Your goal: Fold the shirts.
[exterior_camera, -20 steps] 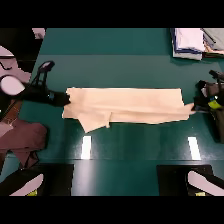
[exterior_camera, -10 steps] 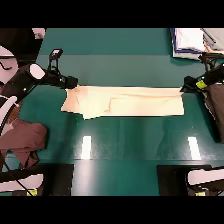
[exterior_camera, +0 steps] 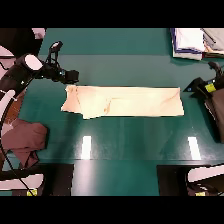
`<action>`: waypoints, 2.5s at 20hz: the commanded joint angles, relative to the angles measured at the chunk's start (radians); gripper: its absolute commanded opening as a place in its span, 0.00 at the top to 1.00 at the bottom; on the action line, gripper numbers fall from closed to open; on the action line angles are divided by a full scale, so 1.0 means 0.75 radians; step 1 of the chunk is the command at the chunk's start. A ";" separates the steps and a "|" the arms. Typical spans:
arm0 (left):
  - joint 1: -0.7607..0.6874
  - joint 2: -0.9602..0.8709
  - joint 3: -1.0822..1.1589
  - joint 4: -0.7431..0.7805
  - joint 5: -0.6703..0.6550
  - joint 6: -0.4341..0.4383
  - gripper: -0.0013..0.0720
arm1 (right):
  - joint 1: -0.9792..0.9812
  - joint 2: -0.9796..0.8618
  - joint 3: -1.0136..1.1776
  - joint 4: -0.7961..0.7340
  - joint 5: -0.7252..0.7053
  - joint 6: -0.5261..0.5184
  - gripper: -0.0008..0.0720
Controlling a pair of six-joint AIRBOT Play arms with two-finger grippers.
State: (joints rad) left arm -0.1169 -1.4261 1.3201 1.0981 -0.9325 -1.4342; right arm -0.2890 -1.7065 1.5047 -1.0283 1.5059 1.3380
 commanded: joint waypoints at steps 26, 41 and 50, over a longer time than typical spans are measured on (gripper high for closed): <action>-0.574 -0.701 0.494 -0.228 0.125 -0.128 0.95 | 0.608 0.308 0.379 0.580 -0.116 -0.083 0.97; -0.102 -0.127 0.514 0.123 -0.077 -0.102 0.95 | 1.228 0.087 0.430 0.580 -0.527 -0.171 0.97; 0.159 0.203 0.514 0.253 -0.179 -0.101 0.95 | 1.434 -0.250 0.619 0.418 -0.520 -0.146 0.14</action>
State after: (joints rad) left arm -0.0319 -1.3167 1.7050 1.2652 -1.0302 -1.5101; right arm 0.7860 -1.8839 2.0052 -0.6250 1.0946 1.2148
